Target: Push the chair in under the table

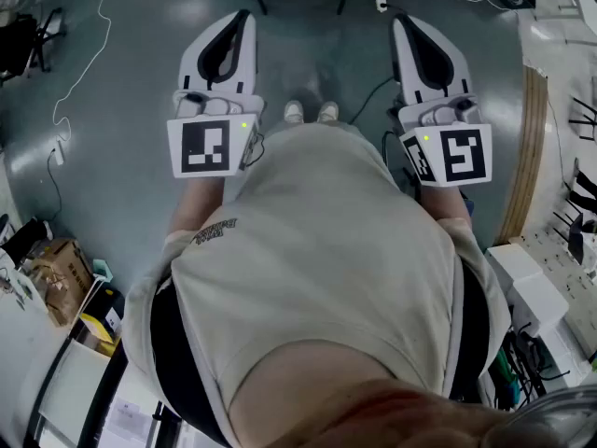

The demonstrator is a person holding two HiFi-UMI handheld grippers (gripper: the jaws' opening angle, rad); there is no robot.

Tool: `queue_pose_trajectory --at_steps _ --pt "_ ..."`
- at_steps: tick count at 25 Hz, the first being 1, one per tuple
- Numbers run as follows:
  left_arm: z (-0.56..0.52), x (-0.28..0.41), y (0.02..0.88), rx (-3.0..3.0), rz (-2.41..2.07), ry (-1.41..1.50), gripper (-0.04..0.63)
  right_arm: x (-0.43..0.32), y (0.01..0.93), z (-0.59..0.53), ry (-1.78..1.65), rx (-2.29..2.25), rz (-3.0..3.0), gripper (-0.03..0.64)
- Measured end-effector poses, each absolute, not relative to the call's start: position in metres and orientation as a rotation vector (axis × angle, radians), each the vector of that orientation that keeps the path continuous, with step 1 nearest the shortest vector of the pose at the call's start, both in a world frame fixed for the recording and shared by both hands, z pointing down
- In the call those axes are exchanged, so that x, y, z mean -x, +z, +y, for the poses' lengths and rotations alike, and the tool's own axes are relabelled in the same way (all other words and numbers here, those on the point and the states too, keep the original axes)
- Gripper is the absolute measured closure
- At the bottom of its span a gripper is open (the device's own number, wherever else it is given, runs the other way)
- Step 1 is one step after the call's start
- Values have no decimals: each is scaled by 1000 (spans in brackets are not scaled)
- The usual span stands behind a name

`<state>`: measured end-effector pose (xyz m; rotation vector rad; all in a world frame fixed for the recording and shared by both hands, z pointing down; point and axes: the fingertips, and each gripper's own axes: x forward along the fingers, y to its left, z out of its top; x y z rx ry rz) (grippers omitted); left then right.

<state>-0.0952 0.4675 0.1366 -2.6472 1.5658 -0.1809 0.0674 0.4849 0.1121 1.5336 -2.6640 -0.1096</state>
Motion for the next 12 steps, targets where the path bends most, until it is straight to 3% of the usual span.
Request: queue_pose_trajectory --at_steps 12 --pt "459 67 146 2629 1580 -227 586 -88 123 479 -65 -1517 -2698 607"
